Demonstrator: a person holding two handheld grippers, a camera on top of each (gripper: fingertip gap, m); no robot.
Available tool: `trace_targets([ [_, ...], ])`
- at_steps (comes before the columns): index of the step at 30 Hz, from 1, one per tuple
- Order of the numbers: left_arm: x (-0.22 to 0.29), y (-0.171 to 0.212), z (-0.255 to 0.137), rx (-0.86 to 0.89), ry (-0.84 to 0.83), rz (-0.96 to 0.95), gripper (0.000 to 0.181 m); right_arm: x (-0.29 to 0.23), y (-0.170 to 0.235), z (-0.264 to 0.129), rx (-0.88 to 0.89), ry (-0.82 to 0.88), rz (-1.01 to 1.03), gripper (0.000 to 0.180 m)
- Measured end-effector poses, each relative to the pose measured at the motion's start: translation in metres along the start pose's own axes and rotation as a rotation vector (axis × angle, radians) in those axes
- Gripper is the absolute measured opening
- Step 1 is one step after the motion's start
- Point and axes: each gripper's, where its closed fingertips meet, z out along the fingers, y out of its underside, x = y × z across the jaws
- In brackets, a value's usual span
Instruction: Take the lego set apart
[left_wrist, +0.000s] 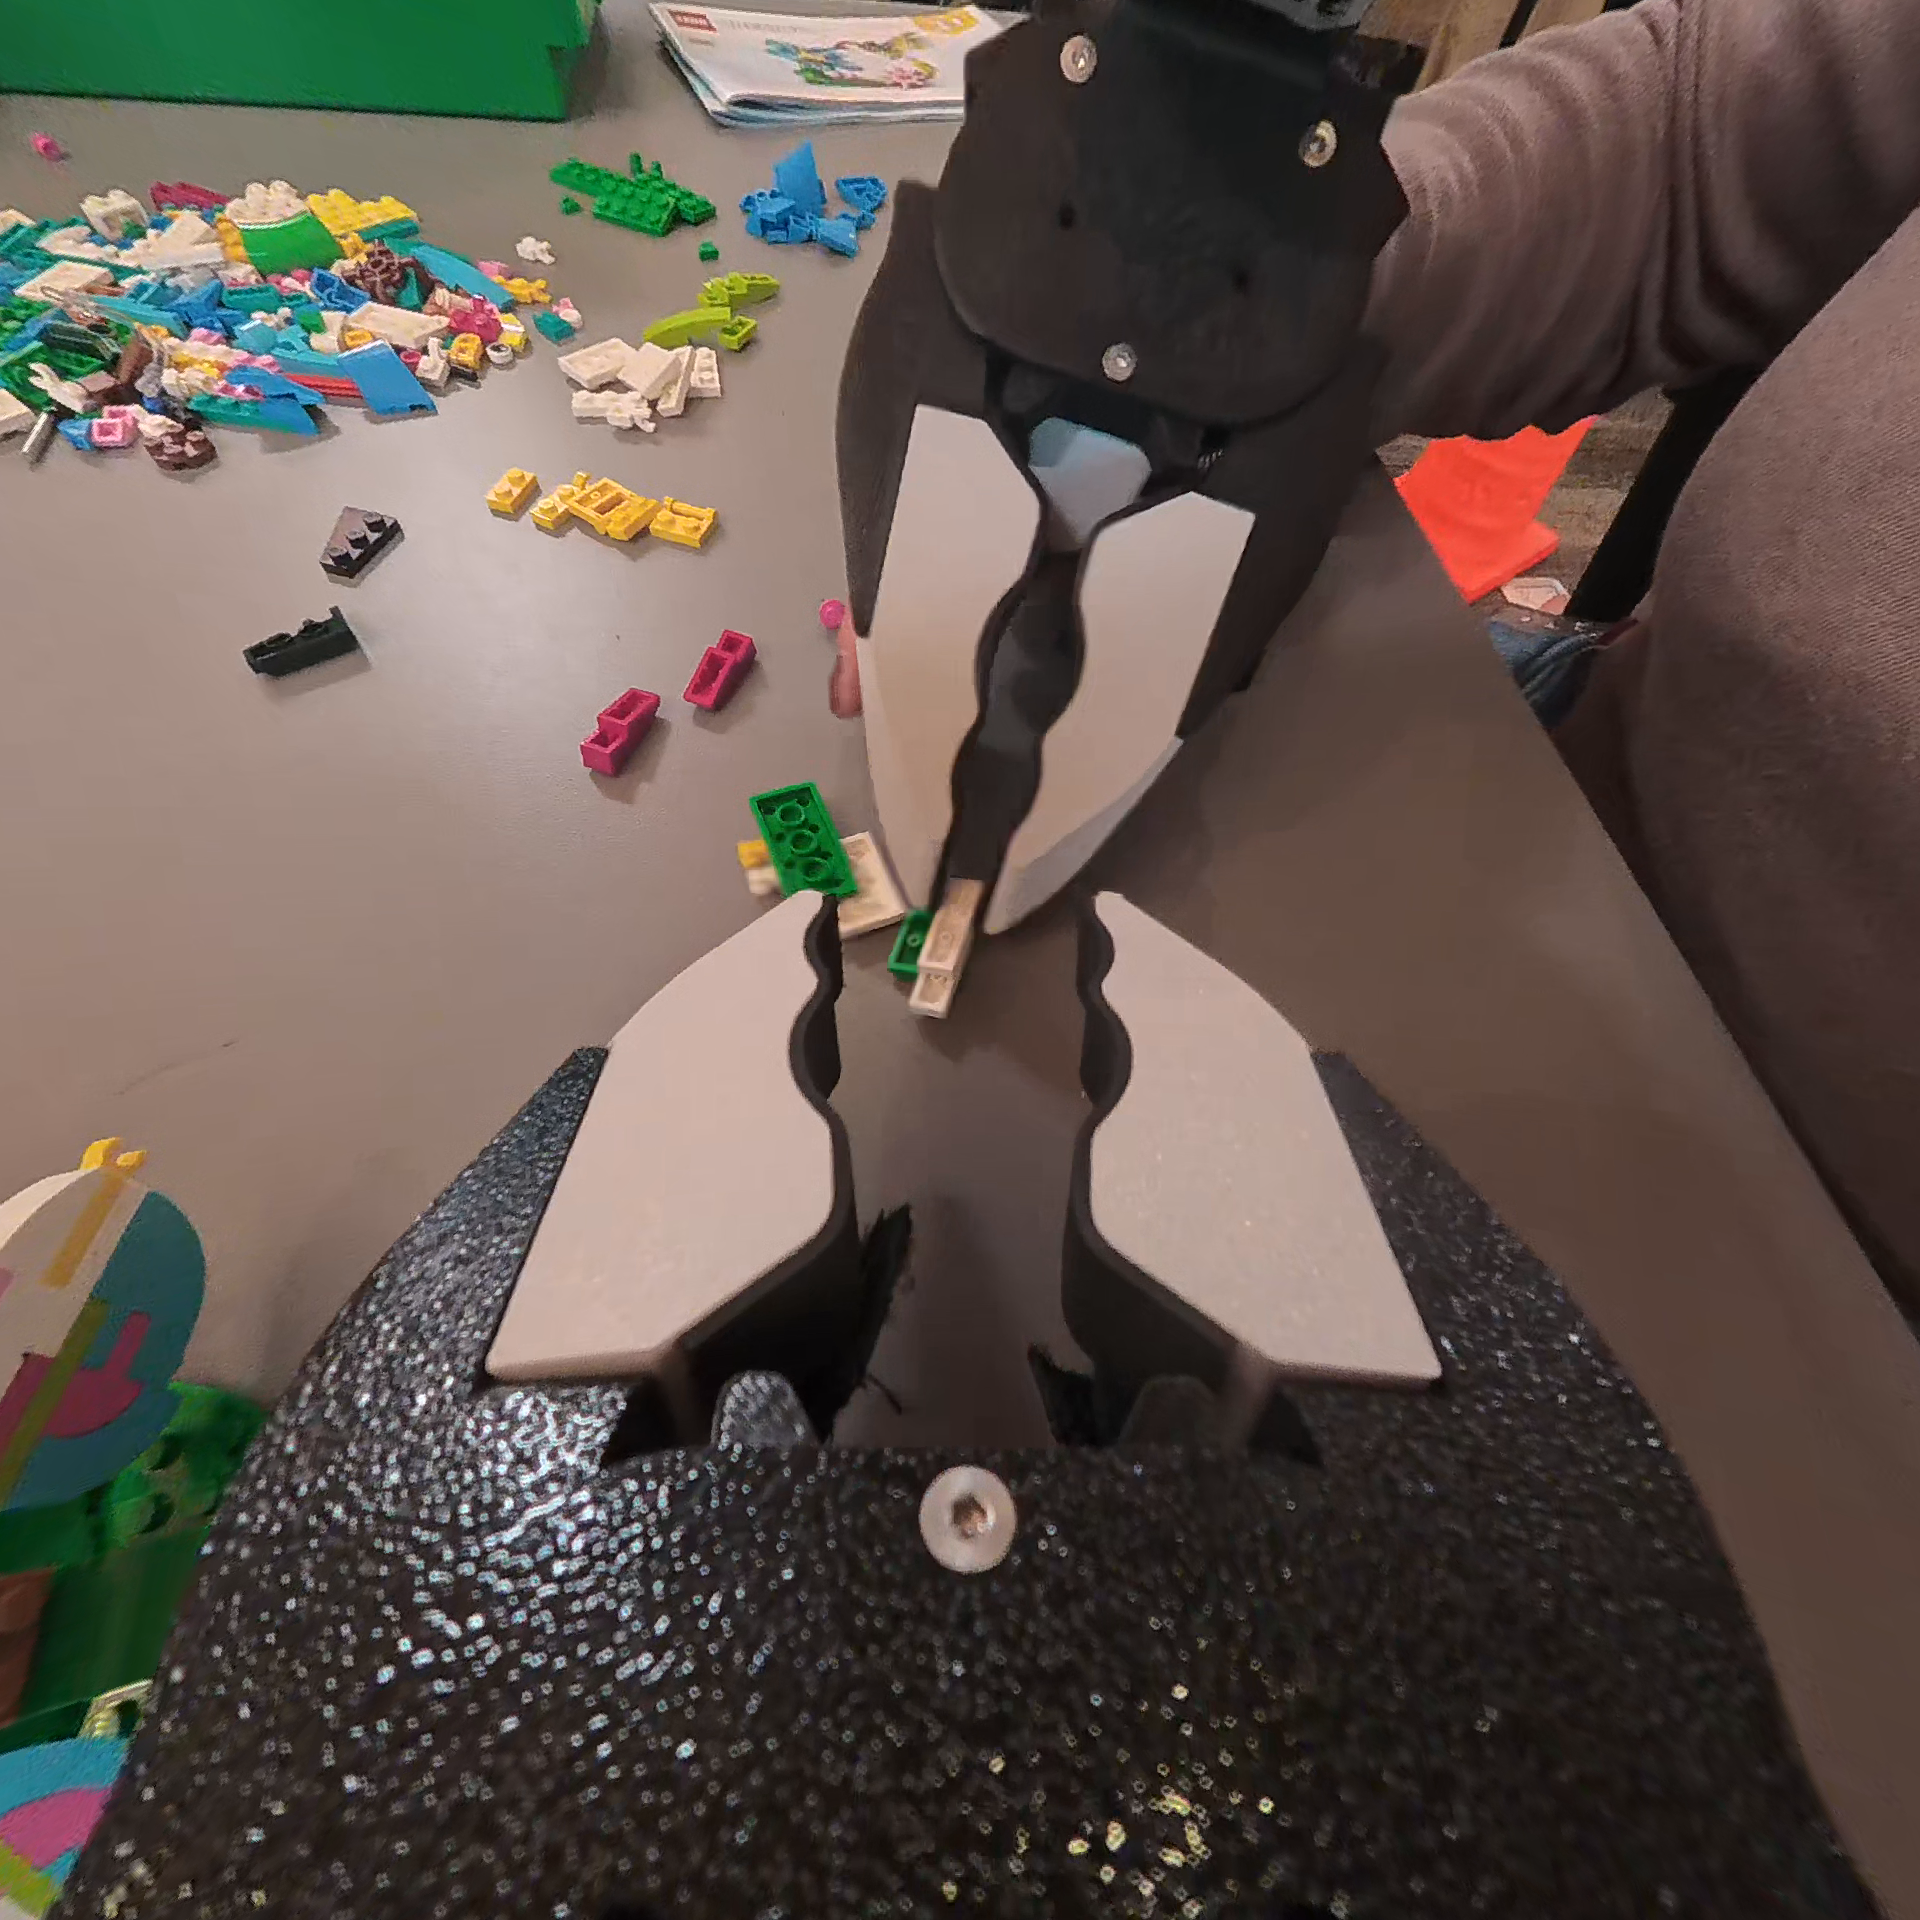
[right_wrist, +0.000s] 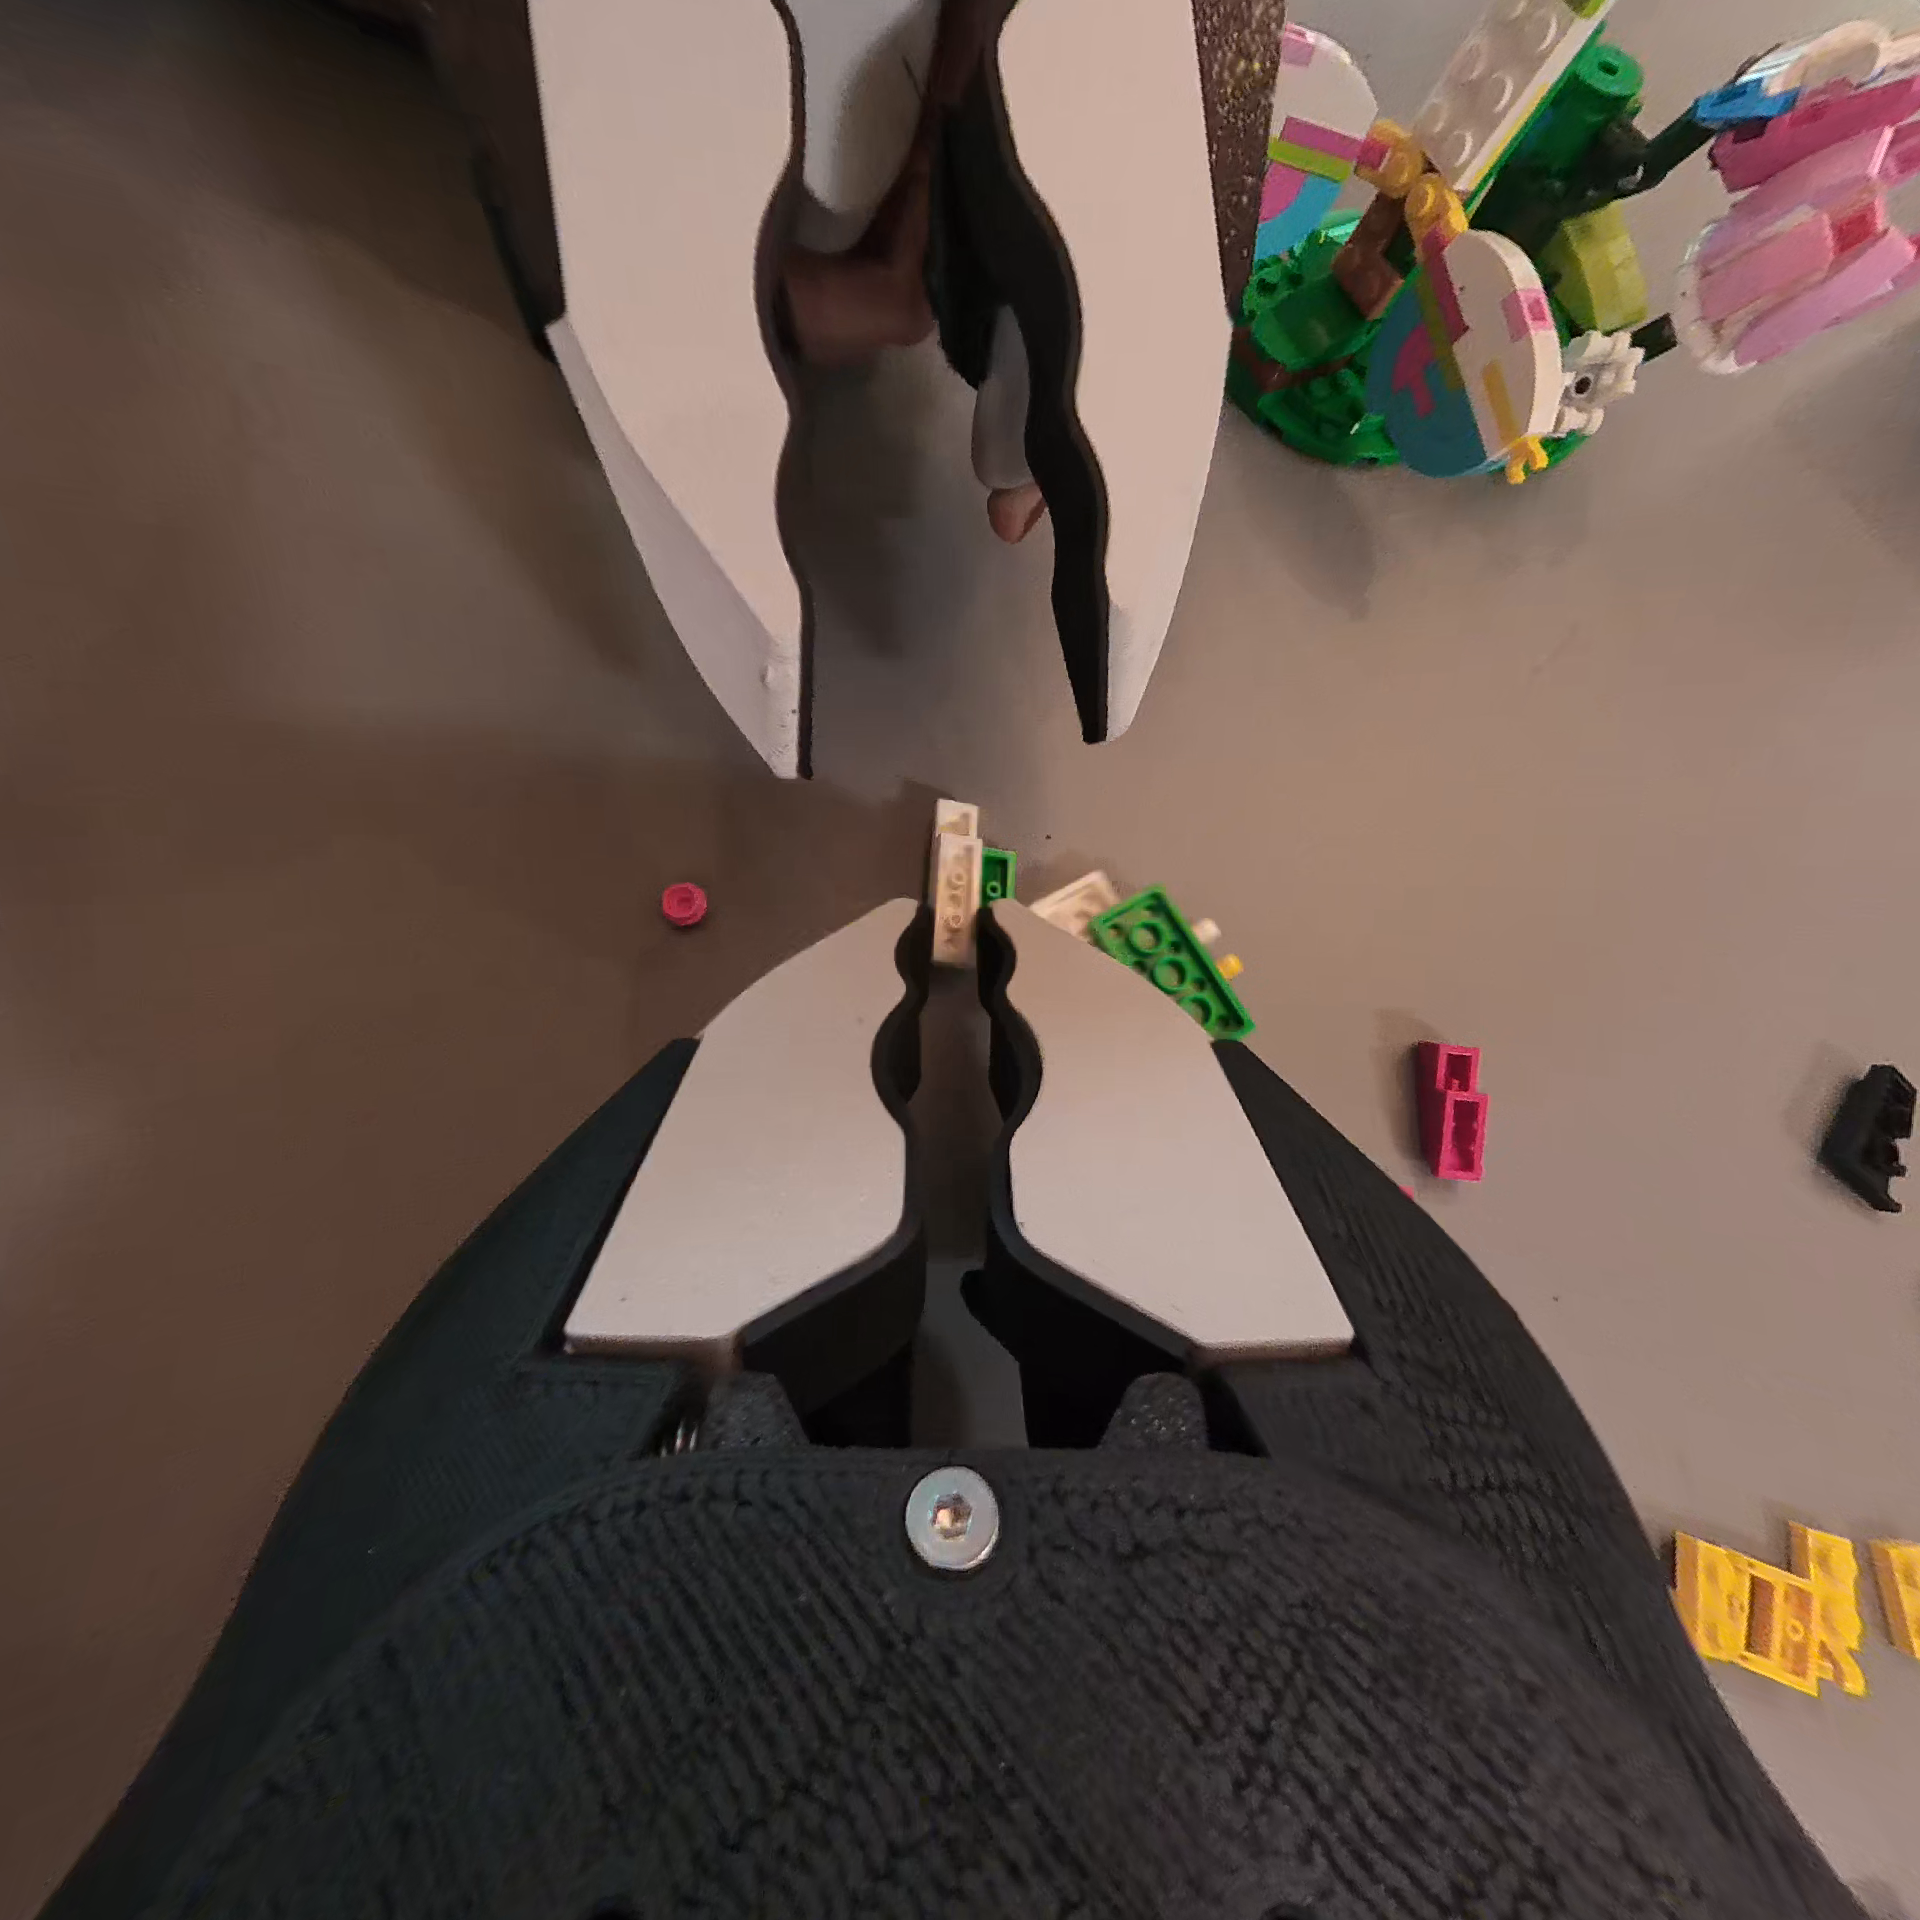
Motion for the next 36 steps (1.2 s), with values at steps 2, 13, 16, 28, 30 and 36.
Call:
trace_targets([
  [2, -0.002, -0.001, -0.001, 0.001, -0.016, 0.008, 0.043, 0.003, 0.001, -0.001, 0.000, 0.007, 0.003, 0.007],
  [13, -0.012, -0.008, 0.000, -0.077, -0.385, 0.576, 0.037, -0.003, -0.034, -0.030, 0.337, -0.265, 0.360, 0.007],
  [16, -0.005, -0.007, 0.005, -0.072, -0.379, 0.612, 0.021, -0.009, -0.041, -0.036, 0.382, -0.337, 0.395, 0.007],
  [28, -0.001, -0.006, 0.004, -0.050, -0.219, 0.275, 0.002, -0.001, -0.049, -0.042, 0.427, -0.038, 0.067, 0.001],
  [30, 0.002, -0.002, 0.006, -0.068, -0.188, 0.269, 0.002, -0.003, -0.046, -0.041, 0.410, -0.022, -0.006, 0.001],
  [36, 0.014, 0.007, 0.011, -0.108, -0.097, 0.291, 0.001, -0.012, -0.036, -0.037, 0.320, -0.049, -0.175, 0.007],
])
